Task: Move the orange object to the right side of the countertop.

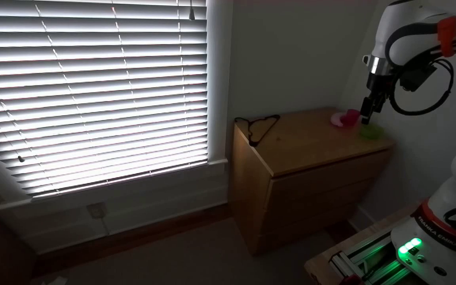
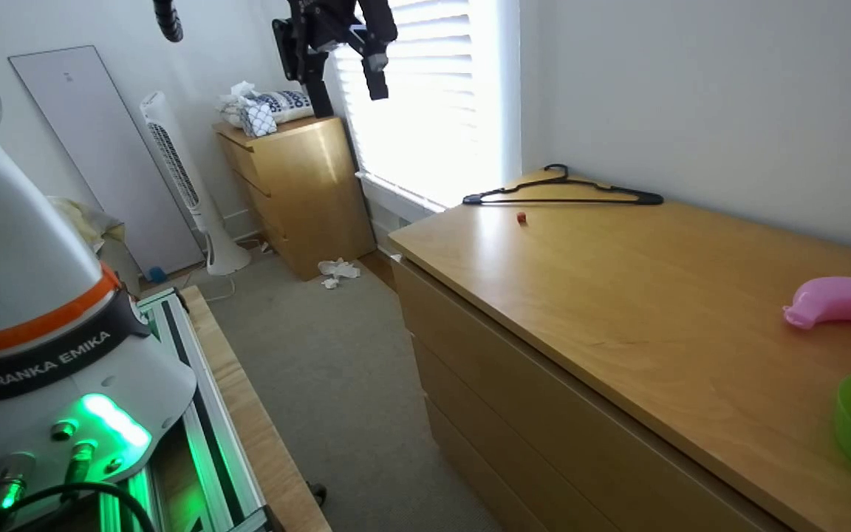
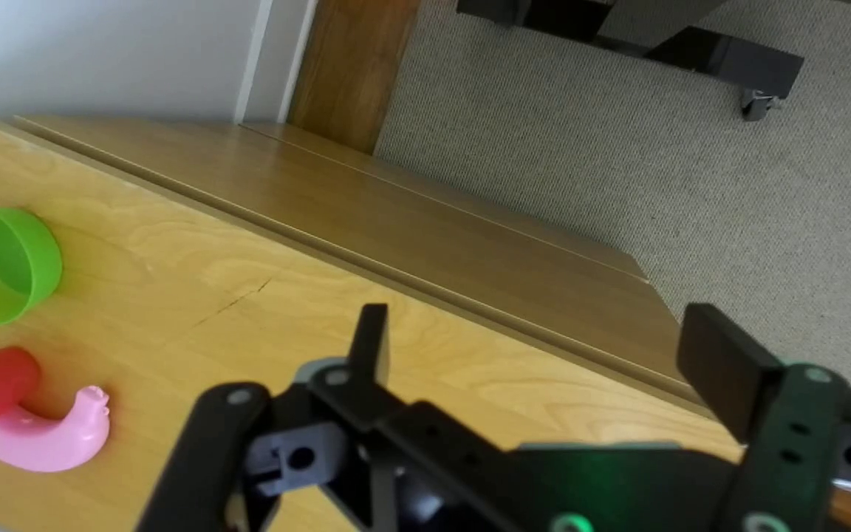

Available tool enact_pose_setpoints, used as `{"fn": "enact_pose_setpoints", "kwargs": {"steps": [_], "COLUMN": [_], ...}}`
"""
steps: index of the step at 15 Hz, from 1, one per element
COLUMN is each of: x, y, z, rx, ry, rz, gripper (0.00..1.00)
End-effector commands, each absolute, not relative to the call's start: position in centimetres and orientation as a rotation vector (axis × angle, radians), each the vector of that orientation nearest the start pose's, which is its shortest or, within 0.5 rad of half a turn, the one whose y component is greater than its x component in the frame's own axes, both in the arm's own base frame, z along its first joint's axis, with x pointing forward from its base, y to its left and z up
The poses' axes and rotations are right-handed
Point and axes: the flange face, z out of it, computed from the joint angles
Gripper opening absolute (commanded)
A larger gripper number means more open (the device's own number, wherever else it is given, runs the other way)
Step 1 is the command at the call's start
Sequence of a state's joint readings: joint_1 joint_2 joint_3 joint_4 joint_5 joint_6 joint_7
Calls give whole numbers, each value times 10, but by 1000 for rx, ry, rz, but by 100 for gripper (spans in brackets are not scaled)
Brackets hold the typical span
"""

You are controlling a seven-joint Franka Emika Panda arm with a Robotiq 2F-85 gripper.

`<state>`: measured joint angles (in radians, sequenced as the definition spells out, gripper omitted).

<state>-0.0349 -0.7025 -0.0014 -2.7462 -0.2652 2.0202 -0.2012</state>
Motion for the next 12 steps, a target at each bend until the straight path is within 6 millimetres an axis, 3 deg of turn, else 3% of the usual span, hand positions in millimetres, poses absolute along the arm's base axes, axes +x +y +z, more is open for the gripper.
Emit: {"fn": "enact_pose_setpoints", "kwargs": {"steps": [1, 6, 12], "x": [352, 421, 506], "y": [-13, 22, 28], "z": [407, 379, 325], "rx": [-3284, -3160, -3140], "ry": [-517, -524, -470], "rz": [24, -144, -126], "gripper": [100, 100, 100]}}
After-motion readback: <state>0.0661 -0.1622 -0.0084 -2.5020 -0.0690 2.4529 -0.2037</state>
